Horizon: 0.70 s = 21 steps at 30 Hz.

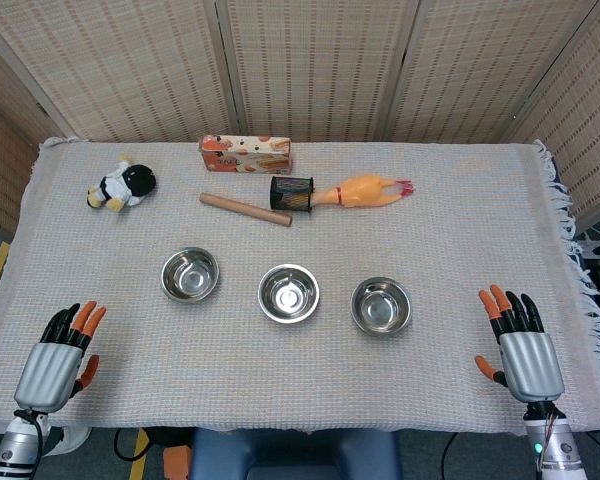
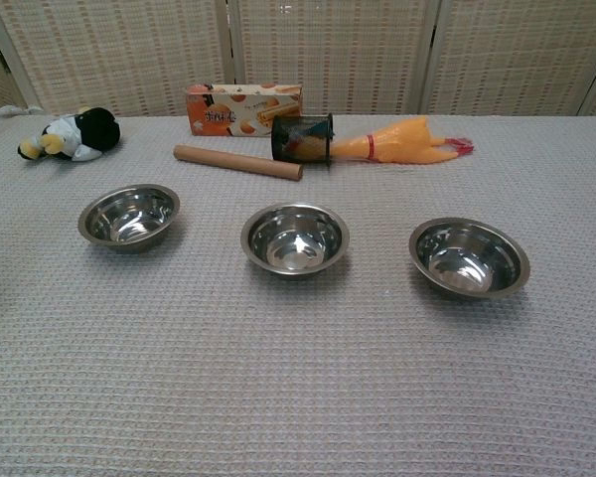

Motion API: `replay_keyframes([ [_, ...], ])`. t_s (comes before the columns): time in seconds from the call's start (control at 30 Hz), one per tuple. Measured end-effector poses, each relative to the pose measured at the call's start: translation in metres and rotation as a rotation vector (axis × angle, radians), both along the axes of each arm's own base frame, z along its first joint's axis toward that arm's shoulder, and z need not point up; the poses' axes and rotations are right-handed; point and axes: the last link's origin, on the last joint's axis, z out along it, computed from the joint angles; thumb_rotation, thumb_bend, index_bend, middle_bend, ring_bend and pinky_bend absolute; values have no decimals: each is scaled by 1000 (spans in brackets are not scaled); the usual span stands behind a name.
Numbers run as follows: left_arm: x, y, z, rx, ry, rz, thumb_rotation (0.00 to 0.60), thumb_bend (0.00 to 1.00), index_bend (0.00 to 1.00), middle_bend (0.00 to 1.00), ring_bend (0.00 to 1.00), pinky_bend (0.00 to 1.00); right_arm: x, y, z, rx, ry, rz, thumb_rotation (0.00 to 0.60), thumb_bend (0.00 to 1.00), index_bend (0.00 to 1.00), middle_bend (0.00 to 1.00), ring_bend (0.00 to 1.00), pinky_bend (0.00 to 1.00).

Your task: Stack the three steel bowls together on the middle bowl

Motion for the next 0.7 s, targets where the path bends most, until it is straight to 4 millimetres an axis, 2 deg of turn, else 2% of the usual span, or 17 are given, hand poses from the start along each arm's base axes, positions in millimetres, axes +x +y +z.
replay_keyframes([
  [0.17, 4, 6, -9, -8, -38, -42, 600, 480, 0, 0, 0, 126, -1, -1, 0, -4, 0, -4, 600, 85, 0, 0, 0, 0],
  [0.37, 1, 32, -30, -19, -75, -106, 600, 462, 33, 0, 0, 127, -4, -4, 1, -10, 5, -19, 600, 85, 0, 0, 0, 0],
  [0.53, -1, 64, -59, -31, -60, -149, 600, 460, 57, 0, 0, 125, -8, -9, 1, -21, 12, -43, 600, 85, 0, 0, 0, 0],
  [0.7, 10, 88, -92, -61, -49, -185, 600, 459, 73, 0, 0, 124, -13, -14, 0, -24, 18, -69, 600, 85, 0, 0, 0, 0],
])
